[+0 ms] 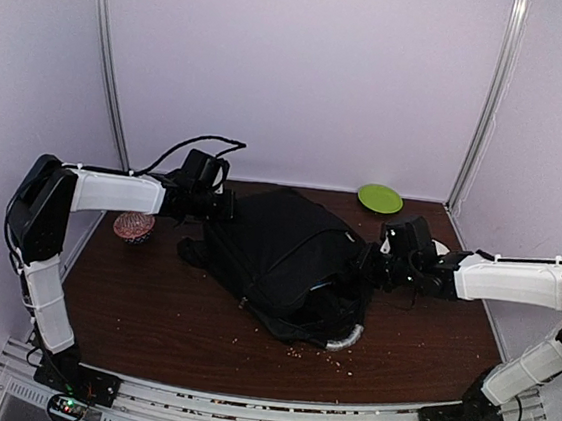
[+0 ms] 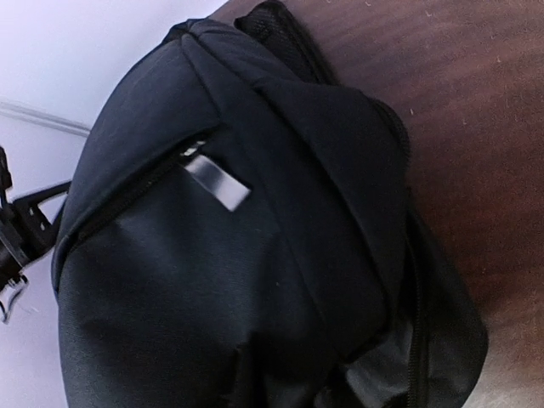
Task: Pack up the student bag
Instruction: Zip the student bag at the center of the board.
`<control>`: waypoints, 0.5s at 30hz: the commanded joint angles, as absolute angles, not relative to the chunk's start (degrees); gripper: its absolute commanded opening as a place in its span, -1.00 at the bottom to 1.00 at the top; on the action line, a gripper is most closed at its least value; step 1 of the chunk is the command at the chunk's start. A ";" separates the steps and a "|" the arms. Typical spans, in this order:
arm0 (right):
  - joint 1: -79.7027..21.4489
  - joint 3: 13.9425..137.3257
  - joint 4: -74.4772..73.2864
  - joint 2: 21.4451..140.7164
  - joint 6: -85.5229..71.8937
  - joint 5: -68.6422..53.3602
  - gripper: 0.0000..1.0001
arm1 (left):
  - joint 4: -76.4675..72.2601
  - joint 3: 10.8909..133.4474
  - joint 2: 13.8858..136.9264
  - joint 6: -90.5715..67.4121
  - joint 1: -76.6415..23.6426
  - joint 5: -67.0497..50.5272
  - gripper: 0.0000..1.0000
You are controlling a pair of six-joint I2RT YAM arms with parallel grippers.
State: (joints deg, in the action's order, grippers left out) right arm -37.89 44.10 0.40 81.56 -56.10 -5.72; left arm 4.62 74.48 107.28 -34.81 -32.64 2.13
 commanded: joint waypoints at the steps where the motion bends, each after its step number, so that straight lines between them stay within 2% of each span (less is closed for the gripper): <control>1: -36.52 49.28 -3.36 83.91 -48.12 -8.52 -0.85 | 3.81 69.84 106.45 -37.27 -33.14 1.69 -1.00; 3: -36.16 52.01 -5.63 85.24 -45.41 -7.71 -1.00 | 2.17 67.15 105.21 -38.54 -33.18 1.81 -1.00; 15: -35.86 78.78 -23.39 100.30 -26.60 3.77 -1.00 | -6.20 54.69 98.57 -49.10 -36.09 4.80 -1.00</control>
